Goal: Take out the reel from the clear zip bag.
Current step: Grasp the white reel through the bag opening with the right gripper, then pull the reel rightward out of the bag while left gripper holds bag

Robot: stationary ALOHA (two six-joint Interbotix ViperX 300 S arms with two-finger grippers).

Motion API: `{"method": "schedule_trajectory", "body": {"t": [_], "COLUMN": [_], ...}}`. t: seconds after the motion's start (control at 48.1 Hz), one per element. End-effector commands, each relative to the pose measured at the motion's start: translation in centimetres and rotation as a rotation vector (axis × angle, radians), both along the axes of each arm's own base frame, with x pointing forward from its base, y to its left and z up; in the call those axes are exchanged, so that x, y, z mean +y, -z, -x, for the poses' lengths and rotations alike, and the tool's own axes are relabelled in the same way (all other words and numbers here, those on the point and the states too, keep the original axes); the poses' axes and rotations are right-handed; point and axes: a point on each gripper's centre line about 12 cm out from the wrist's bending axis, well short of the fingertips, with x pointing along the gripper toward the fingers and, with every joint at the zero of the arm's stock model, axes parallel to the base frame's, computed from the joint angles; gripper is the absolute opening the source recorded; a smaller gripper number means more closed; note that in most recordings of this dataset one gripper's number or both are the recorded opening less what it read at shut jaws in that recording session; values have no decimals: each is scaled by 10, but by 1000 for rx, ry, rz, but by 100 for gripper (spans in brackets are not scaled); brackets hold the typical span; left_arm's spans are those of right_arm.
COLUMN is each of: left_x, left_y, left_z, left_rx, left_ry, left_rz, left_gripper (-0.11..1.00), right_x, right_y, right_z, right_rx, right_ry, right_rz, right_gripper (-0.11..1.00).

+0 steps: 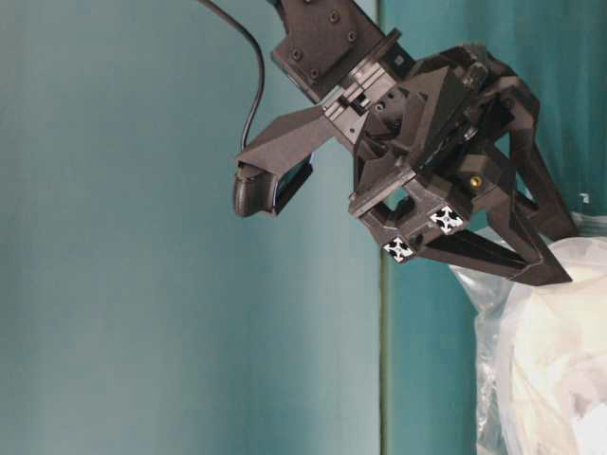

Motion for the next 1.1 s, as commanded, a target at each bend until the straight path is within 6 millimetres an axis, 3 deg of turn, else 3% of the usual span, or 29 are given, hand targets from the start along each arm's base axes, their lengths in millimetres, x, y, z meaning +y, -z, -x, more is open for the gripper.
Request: {"method": "schedule_trajectory", "body": {"t": [0.0,0.582,0.686,0.831,1.08], "left_x": [1,0,0,1,1], "left_y": [-3,-3,-3,-4,-3], "left_z": [-5,-5,-5,-5,-5], "left_rx": [-18,-18,-18,-20,-18], "left_ry": [1,3,3,1,1], "left_rz": [-3,-3,-3,-3,-3], "left_gripper": [-1,-1,-1,-1,-1], "right_x": [3,4,5,4,0], "right_y": [-4,-3,0,2,3], "right_z": [0,-16,-14,-11,-7], "right_rx": [-13,-8,22,52,60], "right_ry": [8,5,2,9,46], "right_rz": [-15,-23,-29,-43,-68], "right_gripper": [68,52,42,19,19]}}
